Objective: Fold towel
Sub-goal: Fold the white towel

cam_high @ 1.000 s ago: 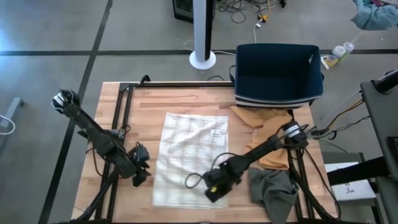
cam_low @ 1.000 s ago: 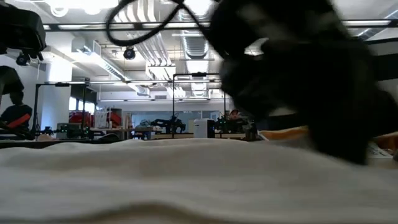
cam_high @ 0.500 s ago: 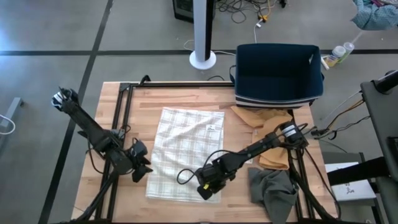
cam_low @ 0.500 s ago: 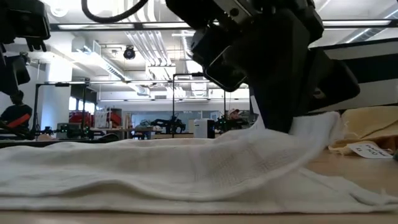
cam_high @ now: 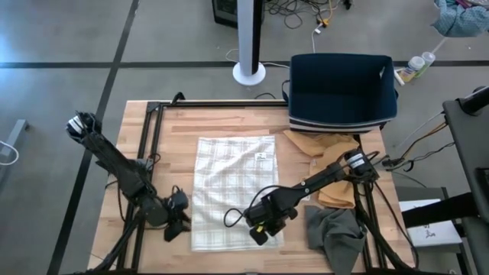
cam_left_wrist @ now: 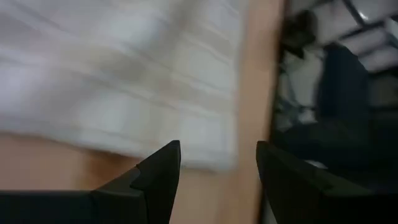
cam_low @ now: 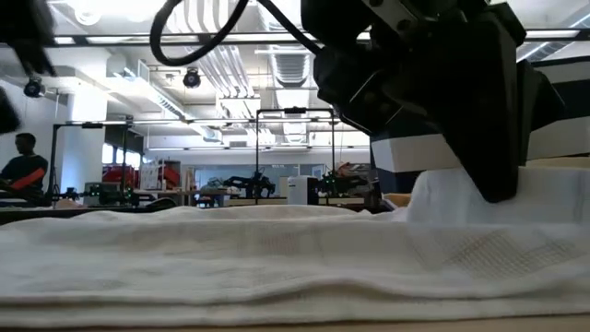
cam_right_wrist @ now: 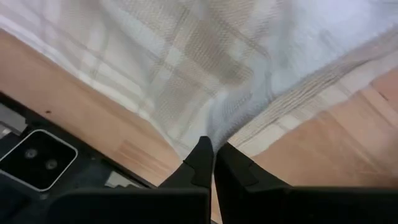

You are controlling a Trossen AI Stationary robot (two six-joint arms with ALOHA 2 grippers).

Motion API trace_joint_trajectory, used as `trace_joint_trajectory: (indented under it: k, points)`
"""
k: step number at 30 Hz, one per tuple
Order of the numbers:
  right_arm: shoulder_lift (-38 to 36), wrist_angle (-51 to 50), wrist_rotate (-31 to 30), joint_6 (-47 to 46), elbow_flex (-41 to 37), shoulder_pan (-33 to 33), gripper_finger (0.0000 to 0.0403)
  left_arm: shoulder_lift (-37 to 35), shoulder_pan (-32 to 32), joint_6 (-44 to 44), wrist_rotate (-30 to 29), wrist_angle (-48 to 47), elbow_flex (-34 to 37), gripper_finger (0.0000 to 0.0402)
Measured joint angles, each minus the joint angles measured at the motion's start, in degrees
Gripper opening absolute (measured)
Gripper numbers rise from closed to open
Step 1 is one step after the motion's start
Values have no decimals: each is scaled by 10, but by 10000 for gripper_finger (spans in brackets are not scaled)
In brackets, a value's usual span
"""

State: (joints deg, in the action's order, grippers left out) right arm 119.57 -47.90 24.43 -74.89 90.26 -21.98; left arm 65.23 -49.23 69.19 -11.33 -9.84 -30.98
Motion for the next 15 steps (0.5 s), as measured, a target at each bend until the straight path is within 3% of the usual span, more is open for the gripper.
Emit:
trace_joint_trajectory:
  k: [7, 15]
  points:
    - [2, 3, 0, 16, 0, 0, 0, 125, -95, 19, -107, -38, -118, 203]
    - [2, 2, -3, 30, 0, 4, 0, 313, -80, 50, -131, -53, -204, 193]
